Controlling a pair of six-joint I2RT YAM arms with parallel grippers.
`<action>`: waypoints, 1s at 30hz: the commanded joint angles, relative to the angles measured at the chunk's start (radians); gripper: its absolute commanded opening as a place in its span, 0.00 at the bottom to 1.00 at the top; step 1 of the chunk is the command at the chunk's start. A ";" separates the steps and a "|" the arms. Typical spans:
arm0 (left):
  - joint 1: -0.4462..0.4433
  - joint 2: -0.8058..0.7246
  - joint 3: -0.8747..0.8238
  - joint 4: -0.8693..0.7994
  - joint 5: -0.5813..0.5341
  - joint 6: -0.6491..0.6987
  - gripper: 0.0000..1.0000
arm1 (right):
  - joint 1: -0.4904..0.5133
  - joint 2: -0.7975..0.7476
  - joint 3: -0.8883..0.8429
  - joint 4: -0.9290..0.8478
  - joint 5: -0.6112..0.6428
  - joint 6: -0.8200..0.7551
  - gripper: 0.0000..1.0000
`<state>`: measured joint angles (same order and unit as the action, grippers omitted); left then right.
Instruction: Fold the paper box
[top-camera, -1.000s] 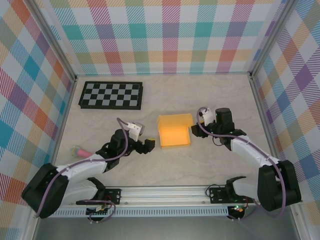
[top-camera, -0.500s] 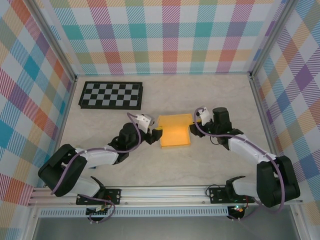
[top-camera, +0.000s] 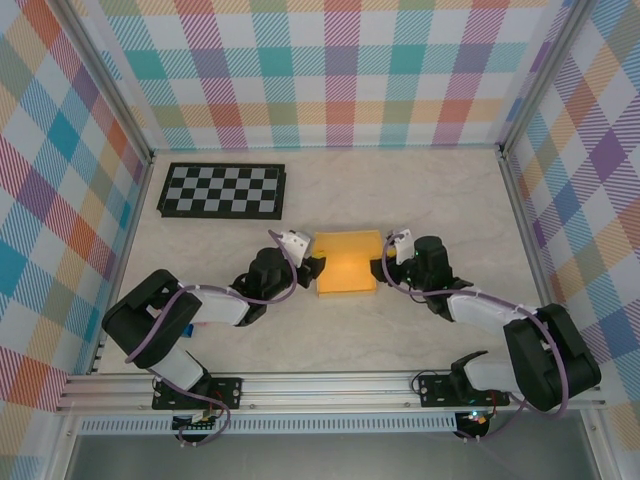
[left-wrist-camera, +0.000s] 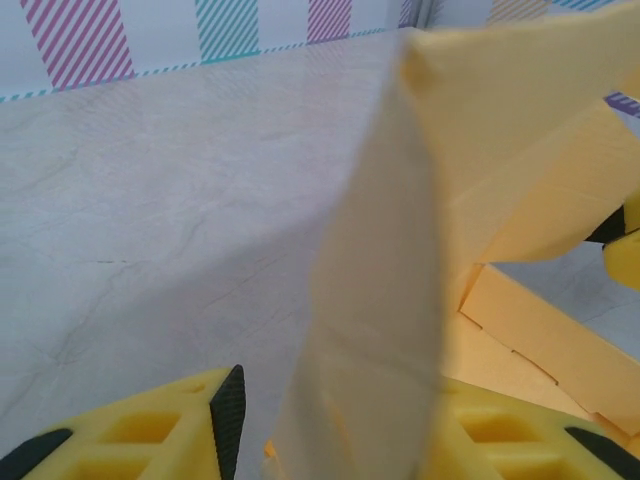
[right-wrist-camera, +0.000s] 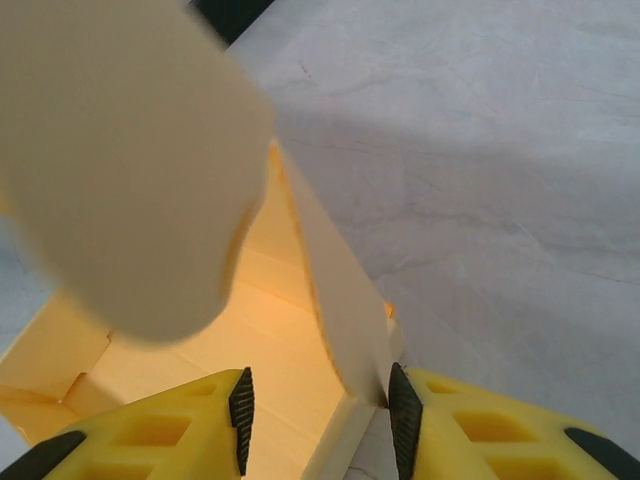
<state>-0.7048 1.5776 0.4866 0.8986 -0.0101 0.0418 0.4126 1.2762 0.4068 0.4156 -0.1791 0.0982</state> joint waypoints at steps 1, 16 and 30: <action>-0.009 0.002 0.023 0.063 -0.035 0.040 0.42 | 0.008 -0.018 0.003 0.087 0.037 0.003 0.39; -0.007 -0.063 0.015 -0.003 -0.038 -0.053 0.33 | 0.119 -0.016 0.040 -0.019 0.216 -0.015 0.18; -0.005 -0.236 -0.068 -0.161 -0.082 -0.111 0.63 | 0.271 -0.010 0.145 -0.261 0.540 0.097 0.11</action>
<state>-0.7048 1.3464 0.4416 0.7738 -0.0772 -0.0597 0.6685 1.2671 0.5331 0.1883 0.2897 0.1543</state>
